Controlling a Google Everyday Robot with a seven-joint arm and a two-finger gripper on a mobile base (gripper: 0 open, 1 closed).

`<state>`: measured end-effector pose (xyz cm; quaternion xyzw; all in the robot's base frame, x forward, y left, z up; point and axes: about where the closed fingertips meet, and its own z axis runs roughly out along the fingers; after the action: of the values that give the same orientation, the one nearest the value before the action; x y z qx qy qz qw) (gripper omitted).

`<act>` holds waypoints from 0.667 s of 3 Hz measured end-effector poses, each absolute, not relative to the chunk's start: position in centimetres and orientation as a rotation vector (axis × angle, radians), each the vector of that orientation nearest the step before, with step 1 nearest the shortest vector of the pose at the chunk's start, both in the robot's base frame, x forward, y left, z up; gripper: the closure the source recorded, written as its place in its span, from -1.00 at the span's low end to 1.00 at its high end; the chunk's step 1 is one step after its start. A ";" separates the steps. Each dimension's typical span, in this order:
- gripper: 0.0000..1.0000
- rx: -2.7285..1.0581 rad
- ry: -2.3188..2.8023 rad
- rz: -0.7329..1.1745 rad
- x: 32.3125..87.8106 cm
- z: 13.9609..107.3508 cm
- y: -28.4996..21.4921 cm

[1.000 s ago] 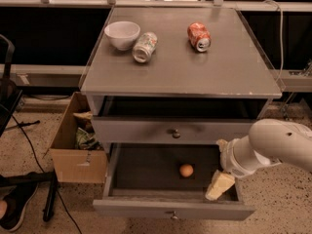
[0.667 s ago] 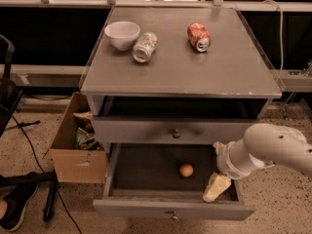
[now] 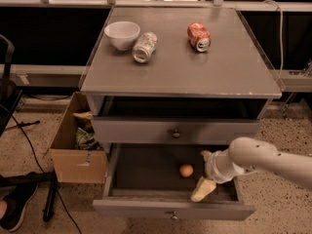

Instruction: Pick orange from middle drawer and place on counter

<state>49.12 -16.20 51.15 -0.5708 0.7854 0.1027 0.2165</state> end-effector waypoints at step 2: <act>-0.40 -1.481 2.141 0.408 52.0 43.9 -14.5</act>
Offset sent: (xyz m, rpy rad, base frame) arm 0.0484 0.0194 -0.0997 0.1897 -0.0058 -0.0634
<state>51.99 -14.49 43.92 -0.5440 0.7867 0.1499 0.2504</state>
